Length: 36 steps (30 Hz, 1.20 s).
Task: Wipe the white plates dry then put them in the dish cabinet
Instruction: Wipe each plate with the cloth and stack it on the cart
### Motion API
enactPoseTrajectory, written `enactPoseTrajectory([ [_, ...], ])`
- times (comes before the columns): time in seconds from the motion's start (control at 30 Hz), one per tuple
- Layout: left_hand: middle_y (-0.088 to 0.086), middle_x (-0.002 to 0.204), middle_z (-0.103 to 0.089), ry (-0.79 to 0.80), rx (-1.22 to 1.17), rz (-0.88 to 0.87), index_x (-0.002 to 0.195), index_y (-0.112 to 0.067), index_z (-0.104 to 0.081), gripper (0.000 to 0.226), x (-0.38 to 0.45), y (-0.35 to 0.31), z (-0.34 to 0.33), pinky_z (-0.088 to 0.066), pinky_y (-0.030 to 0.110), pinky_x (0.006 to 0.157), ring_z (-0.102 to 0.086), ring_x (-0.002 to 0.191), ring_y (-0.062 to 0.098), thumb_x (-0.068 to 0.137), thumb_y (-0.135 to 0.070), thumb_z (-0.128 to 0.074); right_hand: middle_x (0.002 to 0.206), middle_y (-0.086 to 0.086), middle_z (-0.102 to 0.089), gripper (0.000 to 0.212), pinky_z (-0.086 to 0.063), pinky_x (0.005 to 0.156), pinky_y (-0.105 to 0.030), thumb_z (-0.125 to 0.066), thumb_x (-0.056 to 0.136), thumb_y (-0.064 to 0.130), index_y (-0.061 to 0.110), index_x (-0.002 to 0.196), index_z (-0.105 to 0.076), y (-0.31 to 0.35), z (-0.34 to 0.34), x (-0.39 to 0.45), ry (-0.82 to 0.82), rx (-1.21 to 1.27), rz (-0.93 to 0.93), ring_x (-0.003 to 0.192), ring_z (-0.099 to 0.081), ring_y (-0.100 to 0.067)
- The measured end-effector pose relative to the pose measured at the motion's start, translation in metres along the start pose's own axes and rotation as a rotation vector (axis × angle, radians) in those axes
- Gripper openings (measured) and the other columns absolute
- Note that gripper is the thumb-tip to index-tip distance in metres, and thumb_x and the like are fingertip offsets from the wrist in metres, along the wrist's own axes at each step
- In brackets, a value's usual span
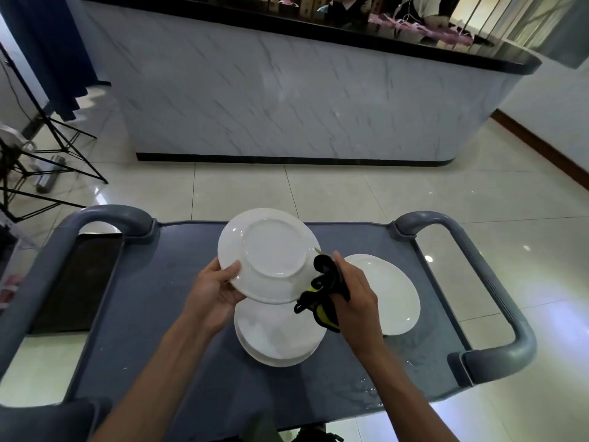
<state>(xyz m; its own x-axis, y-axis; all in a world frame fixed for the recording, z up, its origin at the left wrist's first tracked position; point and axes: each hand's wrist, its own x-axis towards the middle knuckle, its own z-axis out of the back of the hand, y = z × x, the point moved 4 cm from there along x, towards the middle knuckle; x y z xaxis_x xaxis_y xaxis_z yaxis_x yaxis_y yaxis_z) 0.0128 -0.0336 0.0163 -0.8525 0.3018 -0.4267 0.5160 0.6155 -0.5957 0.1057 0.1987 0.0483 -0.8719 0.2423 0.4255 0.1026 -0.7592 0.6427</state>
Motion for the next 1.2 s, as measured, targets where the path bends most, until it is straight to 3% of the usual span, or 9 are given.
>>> enactPoseTrajectory([
  [0.07, 0.008, 0.104, -0.075, -0.012, 0.077, -0.03, 0.12, -0.009, -0.064, 0.03, -0.001, 0.0, -0.001, -0.06, 0.034, 0.062, -0.072, 0.085, 0.022, 0.094, 0.002, -0.052, 0.114, 0.03, -0.063, 0.065, -0.04, 0.089, -0.004, -0.069, 0.087, 0.009, 0.057, 0.125, -0.05, 0.003, -0.001, 0.007, 0.047, 0.114, -0.17, 0.107, -0.058, 0.004],
  [0.13, 0.008, 0.105, -0.075, -0.008, 0.151, -0.06, 0.12, -0.009, -0.065, 0.031, -0.002, 0.0, -0.002, -0.06, 0.034, 0.06, -0.072, 0.086, 0.022, 0.094, 0.001, -0.054, 0.108, 0.031, -0.064, 0.061, -0.042, 0.079, -0.003, -0.073, 0.083, 0.016, 0.064, 0.111, -0.049, 0.004, -0.004, 0.014, 0.053, 0.186, -0.24, 0.103, -0.06, 0.008],
  [0.23, 0.012, 0.107, -0.074, 0.013, 0.211, -0.084, 0.121, -0.008, -0.065, 0.032, -0.005, 0.003, -0.005, -0.059, 0.035, 0.058, -0.072, 0.084, 0.025, 0.091, 0.001, -0.057, 0.111, 0.025, -0.066, 0.05, -0.044, 0.083, -0.008, -0.073, 0.081, 0.016, 0.051, 0.113, -0.058, 0.021, -0.01, 0.029, 0.059, 0.191, -0.175, 0.107, -0.06, 0.001],
  [0.37, 0.014, 0.104, -0.074, 0.034, 0.24, -0.112, 0.119, -0.009, -0.067, 0.034, -0.008, 0.005, -0.008, -0.059, 0.037, 0.059, -0.072, 0.083, 0.027, 0.087, 0.001, -0.061, 0.117, 0.012, -0.059, 0.044, -0.046, 0.097, -0.031, -0.073, 0.08, 0.008, 0.025, 0.12, -0.069, 0.038, -0.027, 0.045, 0.065, 0.112, -0.118, 0.111, -0.053, -0.01],
  [0.6, 0.015, 0.102, -0.074, 0.044, 0.234, -0.156, 0.119, -0.007, -0.067, 0.038, -0.011, 0.002, -0.006, -0.059, 0.038, 0.059, -0.072, 0.081, 0.028, 0.081, -0.003, -0.065, 0.119, 0.013, -0.061, 0.044, -0.045, 0.1, -0.043, -0.072, 0.084, 0.016, 0.027, 0.125, -0.061, 0.042, -0.045, 0.047, 0.069, 0.091, -0.157, 0.112, -0.051, -0.012],
  [0.77, 0.014, 0.099, -0.075, 0.017, 0.172, -0.16, 0.114, -0.005, -0.068, 0.032, -0.011, 0.007, -0.001, -0.06, 0.038, 0.059, -0.072, 0.08, 0.027, 0.083, -0.002, -0.061, 0.136, 0.009, -0.054, 0.054, -0.038, 0.107, -0.041, -0.064, 0.093, 0.025, 0.034, 0.144, -0.05, 0.04, -0.05, 0.036, 0.112, -0.089, -0.055, 0.125, -0.045, -0.018],
  [0.93, 0.015, 0.105, -0.073, 0.004, 0.201, -0.179, 0.116, -0.008, -0.068, 0.032, -0.009, 0.006, 0.0, -0.06, 0.04, 0.062, -0.07, 0.085, 0.029, 0.086, -0.001, -0.061, 0.139, 0.01, -0.053, 0.052, -0.039, 0.107, -0.04, -0.058, 0.096, 0.015, 0.029, 0.146, -0.05, 0.032, -0.051, 0.021, 0.154, -0.027, -0.056, 0.127, -0.045, -0.016],
  [1.2, 0.018, 0.107, -0.073, 0.054, 0.294, -0.168, 0.118, -0.008, -0.068, 0.042, -0.008, 0.011, -0.011, -0.062, 0.045, 0.068, -0.071, 0.091, 0.035, 0.076, -0.006, -0.067, 0.134, 0.01, -0.058, 0.052, -0.04, 0.104, -0.043, -0.057, 0.095, 0.003, 0.03, 0.139, -0.058, 0.035, -0.047, 0.004, 0.064, 0.0, -0.104, 0.123, -0.049, -0.016],
])
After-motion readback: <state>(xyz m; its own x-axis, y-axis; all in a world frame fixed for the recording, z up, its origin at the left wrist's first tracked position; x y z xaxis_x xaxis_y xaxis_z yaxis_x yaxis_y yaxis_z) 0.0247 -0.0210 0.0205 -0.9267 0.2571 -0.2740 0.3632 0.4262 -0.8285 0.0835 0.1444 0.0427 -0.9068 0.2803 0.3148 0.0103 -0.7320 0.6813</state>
